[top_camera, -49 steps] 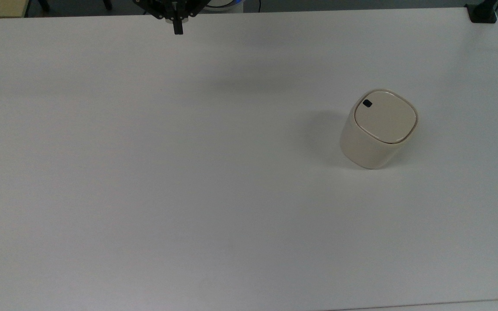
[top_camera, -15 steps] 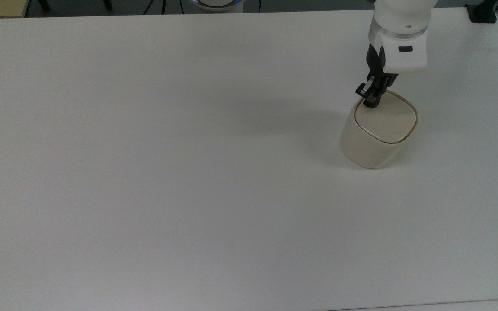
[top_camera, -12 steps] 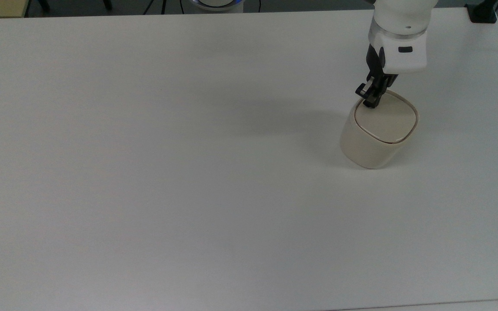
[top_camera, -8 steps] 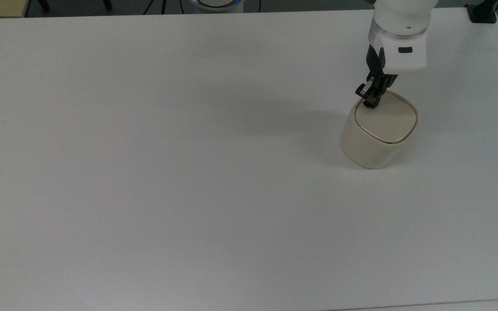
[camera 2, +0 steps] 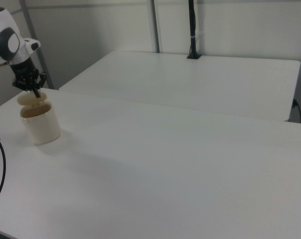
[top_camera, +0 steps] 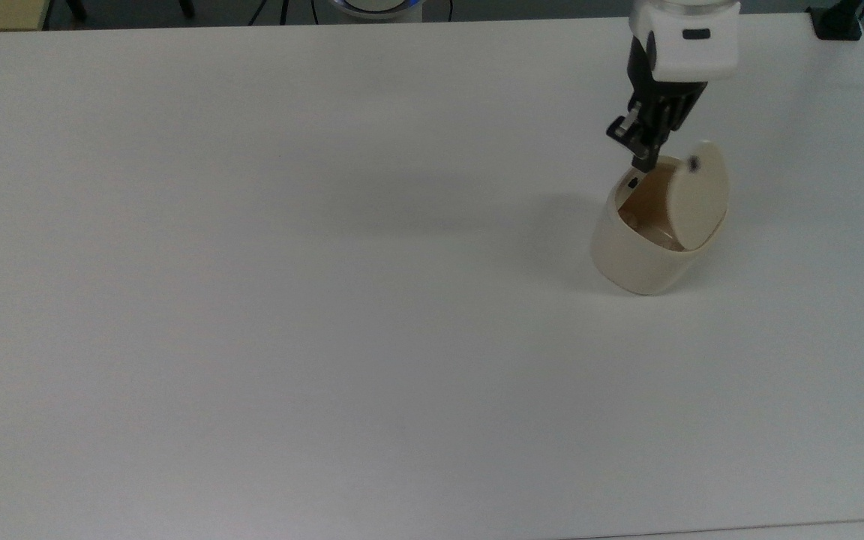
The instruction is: Open the trash bin
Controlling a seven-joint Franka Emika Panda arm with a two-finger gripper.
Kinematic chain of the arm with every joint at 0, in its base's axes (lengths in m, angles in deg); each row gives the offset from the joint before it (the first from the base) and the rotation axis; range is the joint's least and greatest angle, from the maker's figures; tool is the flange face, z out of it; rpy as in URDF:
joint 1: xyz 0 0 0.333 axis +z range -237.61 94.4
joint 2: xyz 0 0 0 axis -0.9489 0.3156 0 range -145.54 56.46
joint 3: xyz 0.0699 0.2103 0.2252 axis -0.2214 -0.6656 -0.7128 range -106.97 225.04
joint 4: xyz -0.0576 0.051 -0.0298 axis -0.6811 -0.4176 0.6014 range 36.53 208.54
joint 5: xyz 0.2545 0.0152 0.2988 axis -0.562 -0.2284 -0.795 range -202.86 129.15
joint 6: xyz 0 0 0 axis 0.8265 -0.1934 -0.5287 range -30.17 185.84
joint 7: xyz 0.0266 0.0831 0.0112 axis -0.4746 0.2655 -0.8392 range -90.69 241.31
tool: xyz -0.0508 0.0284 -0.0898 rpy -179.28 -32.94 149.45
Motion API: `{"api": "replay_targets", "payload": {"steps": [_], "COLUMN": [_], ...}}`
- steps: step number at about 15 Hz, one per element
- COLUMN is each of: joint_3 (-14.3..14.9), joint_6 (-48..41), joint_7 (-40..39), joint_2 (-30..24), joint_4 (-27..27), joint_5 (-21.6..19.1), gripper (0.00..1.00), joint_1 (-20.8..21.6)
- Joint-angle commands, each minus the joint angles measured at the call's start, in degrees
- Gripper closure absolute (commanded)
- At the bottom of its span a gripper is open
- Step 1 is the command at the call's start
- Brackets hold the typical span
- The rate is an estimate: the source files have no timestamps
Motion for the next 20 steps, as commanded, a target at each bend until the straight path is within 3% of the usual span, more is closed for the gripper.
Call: {"api": "replay_targets", "payload": {"steps": [1, 8, 12, 14, 17, 18, 20], "joint_3": [0.71, 1.15, 3.25, 4.05, 5.98, 6.08, 6.95], "joint_6": [-9.17, -19.20, -24.72, -25.97, -25.97, -25.97, -25.80], "joint_7": [2.38, 10.47, 10.48, 10.48, 10.48, 10.48, 10.39], "joint_2": [-6.77, -12.84, -15.39, -16.18, -16.54, -16.63, -16.72], "joint_4": [1.63, 5.48, 6.64, 6.55, 6.20, 6.20, 6.11], "joint_5": [-1.00, 1.64, 1.64, 1.64, 1.82, 1.90, 1.91], "gripper": [0.98, 0.99, 0.95, 0.74, 0.31, 0.28, 0.11], "joint_1": [-5.58, -16.92, -18.08, -18.26, -18.26, -18.26, -18.26]}}
